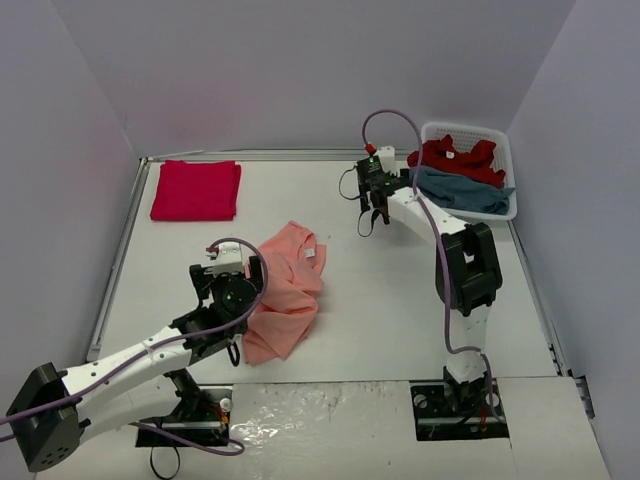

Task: Fold and stack the t-shirts
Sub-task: Move the tshirt to the center of the board

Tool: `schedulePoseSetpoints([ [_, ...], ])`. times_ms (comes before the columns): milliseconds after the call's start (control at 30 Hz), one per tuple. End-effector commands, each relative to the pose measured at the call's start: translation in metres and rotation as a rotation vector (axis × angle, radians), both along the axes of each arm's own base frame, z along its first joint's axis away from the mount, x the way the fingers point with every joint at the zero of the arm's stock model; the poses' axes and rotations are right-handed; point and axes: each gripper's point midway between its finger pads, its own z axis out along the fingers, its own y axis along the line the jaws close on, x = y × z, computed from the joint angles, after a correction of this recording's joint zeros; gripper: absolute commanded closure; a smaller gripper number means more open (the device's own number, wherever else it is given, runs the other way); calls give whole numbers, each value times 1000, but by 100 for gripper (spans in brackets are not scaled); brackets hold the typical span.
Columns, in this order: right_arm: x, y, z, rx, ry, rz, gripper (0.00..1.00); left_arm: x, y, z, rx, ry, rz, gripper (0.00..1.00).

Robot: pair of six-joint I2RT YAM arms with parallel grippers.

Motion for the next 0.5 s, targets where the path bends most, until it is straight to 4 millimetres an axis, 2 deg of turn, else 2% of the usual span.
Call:
schedulePoseSetpoints([
  [0, 11, -23, 4, 3, 7, -45, 28, 7, -5, 14, -29, -17, 3, 6],
  [167, 11, -46, -3, -23, 24, -91, 28, 8, -8, 12, -25, -10, -4, 6],
  [467, 8, -69, -16, -60, 53, -164, 27, 8, -9, 11, -26, -8, -11, 6],
])
